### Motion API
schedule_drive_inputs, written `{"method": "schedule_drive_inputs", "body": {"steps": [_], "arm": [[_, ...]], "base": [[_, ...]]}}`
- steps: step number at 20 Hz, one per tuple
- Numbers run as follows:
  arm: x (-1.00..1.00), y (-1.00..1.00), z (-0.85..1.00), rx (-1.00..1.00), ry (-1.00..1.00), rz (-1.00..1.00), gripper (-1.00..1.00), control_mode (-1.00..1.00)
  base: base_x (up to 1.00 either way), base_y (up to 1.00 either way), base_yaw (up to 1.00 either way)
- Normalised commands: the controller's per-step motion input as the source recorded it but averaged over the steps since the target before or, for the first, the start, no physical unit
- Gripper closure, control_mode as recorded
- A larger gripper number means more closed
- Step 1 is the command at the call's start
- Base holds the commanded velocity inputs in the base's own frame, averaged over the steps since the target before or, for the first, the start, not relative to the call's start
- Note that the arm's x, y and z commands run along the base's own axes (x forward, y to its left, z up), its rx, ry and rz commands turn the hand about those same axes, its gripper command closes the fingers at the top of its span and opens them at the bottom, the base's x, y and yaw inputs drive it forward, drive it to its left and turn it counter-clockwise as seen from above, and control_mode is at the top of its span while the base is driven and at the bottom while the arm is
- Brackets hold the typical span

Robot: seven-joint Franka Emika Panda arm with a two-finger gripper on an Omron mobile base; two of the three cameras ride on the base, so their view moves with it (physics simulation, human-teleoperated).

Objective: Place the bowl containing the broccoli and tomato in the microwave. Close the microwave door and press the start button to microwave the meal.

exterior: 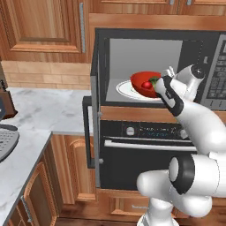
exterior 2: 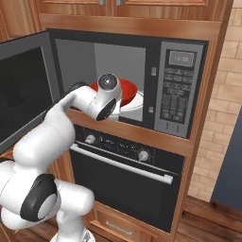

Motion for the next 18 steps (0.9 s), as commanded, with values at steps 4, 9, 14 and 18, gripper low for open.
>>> {"method": "schedule_drive_inputs", "body": {"steps": [4, 9, 14, 18], "arm": [[0.56, 0.00, -0.05, 0.01, 0.01, -0.03, 1.00, -1.00], [0.45, 0.00, -0.26, 0.00, 0.00, -0.01, 1.00, -1.00], [0.51, 0.00, -0.44, 0.00, 0.00, 0.00, 1.00, -1.00], [0.43, 0.00, -0.24, 0.00, 0.00, 0.00, 1.00, -1.00]], "base": [[0.00, 0.00, 0.00], [0.00, 0.00, 0.00], [0.00, 0.00, 0.00], [0.00, 0.00, 0.00]]}}
